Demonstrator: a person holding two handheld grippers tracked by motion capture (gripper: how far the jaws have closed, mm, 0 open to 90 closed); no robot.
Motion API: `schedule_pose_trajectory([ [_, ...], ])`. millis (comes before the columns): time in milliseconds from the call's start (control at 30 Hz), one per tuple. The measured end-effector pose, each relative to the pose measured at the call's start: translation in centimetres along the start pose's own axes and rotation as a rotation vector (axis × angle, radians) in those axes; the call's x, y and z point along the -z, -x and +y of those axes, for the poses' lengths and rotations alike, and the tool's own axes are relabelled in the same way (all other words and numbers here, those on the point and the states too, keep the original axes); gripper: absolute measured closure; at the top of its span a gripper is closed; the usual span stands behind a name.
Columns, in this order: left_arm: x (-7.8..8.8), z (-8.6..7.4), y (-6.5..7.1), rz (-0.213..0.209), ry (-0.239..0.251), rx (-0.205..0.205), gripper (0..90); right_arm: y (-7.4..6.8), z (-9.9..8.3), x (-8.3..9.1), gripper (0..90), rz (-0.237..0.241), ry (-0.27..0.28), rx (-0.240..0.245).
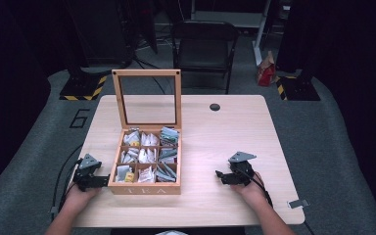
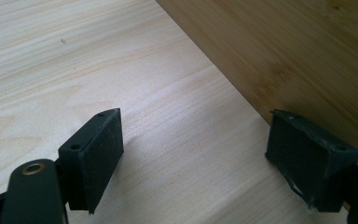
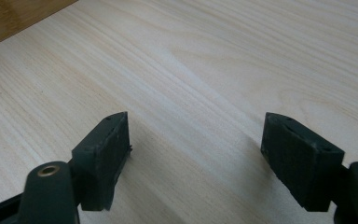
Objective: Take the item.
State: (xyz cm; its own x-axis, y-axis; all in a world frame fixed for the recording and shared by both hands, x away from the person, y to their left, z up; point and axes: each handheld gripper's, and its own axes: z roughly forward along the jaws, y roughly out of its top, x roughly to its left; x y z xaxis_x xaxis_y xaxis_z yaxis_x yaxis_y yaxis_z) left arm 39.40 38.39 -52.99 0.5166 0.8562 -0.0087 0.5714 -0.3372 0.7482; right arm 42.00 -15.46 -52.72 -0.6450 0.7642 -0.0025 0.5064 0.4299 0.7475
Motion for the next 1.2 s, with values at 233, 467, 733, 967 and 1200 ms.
schedule_pose_trajectory([
  [233, 0.0, 0.0, 0.0, 0.0, 0.0, 0.0, 18.3, -0.2, 0.3, 0.2, 33.6, -0.015, -0.012, -0.027],
  [467, 0.0, 0.0, 0.0, 0.0, 0.0, 0.0, 18.2, -0.4, 0.7, 0.5, 36.2, -0.009, -0.03, -0.028],
  [733, 0.0, 0.0, 0.0, 0.0, 0.0, 0.0, 18.2, -1.4, 1.6, 1.3, 38.7, -0.007, -0.021, 0.009],
  [967, 0.0, 0.0, 0.0, 0.0, 0.0, 0.0, 18.2, -2.2, 2.4, 2.0, 40.2, 0.015, -0.002, -0.002],
  [1200, 0.0, 0.0, 0.0, 0.0, 0.0, 0.0, 18.2, -2.7, 3.1, 2.5, 38.4, 0.02, 0.012, -0.001],
])
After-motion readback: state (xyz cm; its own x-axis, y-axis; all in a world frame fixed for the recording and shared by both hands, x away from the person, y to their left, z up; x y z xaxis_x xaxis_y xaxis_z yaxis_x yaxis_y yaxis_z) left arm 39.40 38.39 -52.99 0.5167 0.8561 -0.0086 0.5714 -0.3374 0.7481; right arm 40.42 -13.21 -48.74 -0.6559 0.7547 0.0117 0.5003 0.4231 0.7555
